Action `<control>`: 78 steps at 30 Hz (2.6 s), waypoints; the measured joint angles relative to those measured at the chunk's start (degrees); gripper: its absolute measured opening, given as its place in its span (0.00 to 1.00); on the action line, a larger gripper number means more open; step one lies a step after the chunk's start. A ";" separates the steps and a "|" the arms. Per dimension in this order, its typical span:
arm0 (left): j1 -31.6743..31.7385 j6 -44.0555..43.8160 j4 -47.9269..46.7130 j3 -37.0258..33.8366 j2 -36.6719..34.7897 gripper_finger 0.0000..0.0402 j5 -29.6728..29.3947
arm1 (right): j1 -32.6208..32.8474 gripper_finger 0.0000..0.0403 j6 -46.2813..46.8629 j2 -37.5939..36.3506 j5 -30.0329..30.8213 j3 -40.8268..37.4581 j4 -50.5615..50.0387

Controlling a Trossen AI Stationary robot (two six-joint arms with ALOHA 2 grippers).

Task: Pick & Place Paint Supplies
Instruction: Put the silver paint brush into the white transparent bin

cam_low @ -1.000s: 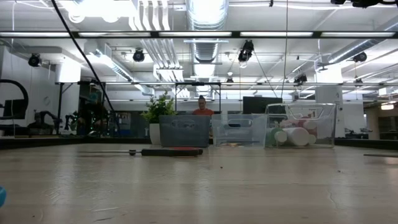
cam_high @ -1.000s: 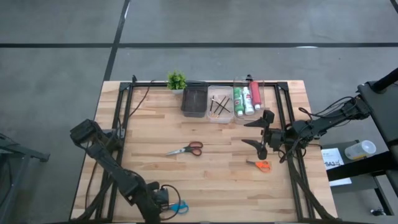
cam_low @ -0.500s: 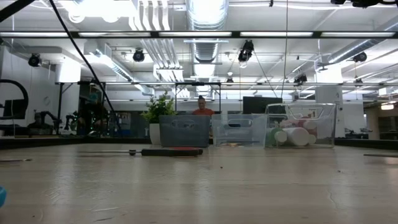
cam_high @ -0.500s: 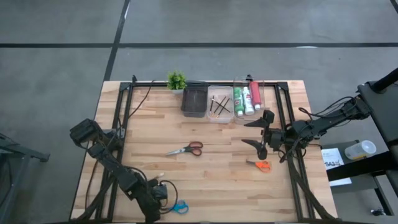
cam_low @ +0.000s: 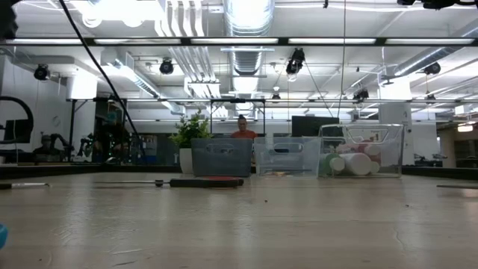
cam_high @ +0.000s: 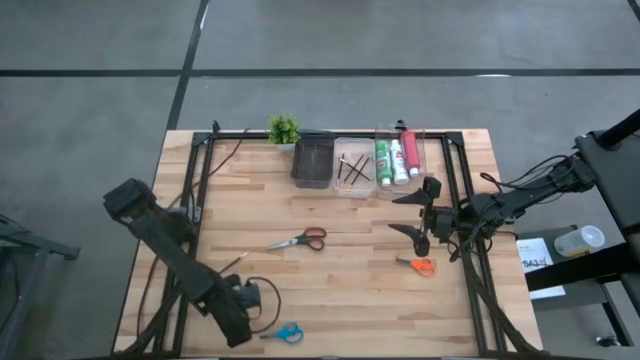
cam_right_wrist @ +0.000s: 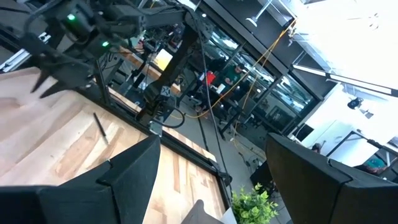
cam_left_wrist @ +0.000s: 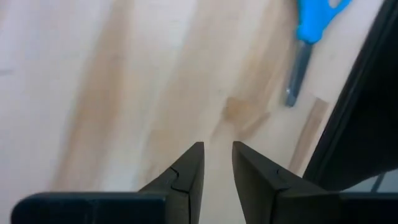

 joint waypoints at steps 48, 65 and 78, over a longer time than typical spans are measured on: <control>7.69 -36.35 -39.05 -0.43 -15.34 0.23 -20.56 | 0.00 0.71 0.02 0.02 0.00 -0.02 0.00; 17.03 -27.46 -37.80 -0.92 -15.33 0.23 -16.17 | 0.00 0.71 0.23 0.01 0.00 -0.02 0.01; 31.15 -28.41 -43.32 -9.45 -11.95 0.23 1.19 | 0.00 0.71 0.24 0.02 0.00 0.00 0.02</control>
